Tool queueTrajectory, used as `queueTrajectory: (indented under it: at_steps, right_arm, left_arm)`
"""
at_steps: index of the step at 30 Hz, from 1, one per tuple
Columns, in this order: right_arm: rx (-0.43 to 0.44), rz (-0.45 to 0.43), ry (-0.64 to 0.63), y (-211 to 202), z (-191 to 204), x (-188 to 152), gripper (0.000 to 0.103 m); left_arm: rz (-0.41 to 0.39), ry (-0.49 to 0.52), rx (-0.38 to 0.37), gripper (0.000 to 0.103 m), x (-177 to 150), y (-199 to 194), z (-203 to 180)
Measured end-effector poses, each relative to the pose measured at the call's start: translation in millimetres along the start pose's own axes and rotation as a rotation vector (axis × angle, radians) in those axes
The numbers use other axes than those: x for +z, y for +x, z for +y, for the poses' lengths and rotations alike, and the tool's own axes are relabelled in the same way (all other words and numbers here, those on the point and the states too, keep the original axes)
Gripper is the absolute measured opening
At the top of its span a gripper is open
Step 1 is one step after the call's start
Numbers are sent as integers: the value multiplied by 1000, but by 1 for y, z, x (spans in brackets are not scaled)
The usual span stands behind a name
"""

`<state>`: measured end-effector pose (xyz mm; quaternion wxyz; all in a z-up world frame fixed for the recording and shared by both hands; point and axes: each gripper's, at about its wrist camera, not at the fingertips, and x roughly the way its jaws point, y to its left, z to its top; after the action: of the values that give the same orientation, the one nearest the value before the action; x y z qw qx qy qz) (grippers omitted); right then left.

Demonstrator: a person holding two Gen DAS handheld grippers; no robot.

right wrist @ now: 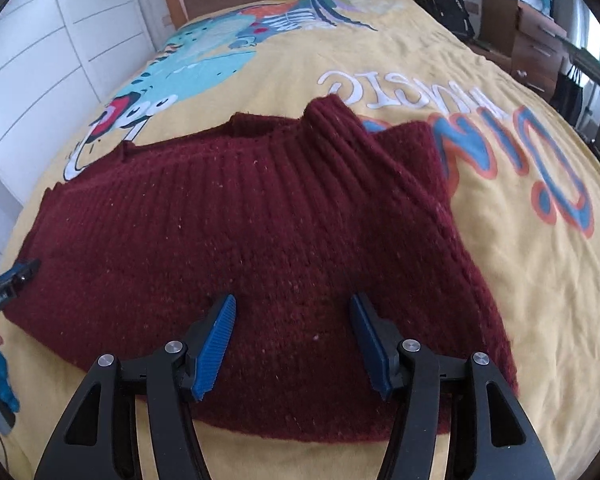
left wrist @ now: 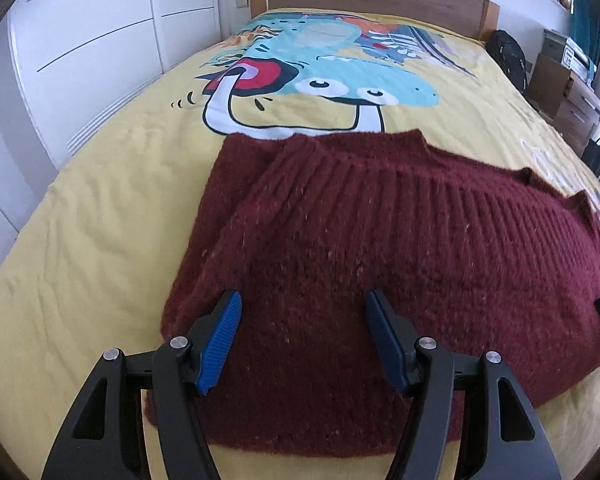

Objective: Fold small clothes
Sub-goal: 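Move both open grippers to the folded edge of the sweater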

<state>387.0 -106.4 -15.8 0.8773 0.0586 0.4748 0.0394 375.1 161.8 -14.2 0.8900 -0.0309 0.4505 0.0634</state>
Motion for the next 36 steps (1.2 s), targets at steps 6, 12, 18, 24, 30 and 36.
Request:
queueTrajectory:
  at_steps: [6,12,18,24,30,36]
  right_arm:
    - [14,6,-9,-7,-4,-13,61]
    - [0,31,-14,-13,-3,-15,61]
    - [9,-9,-31,-27,11,-4,61]
    - [13,-37,-82,-25,27,10,61]
    - [4,-12,-114,-4,35,14,61]
    - [-1,-5,-113,6,31,2,62]
  left_arm:
    - [40,-29,-12,59,2,4,3]
    - [67,-32,-29,59,7,-6,6]
    - [23,-60,-65,59,12,-26,3]
    - [-2,-77,-89,59,18,-26,-1]
    - [31,-79,-72,59,12,-5,6]
    - [31,-41,-77,59,1,2,9]
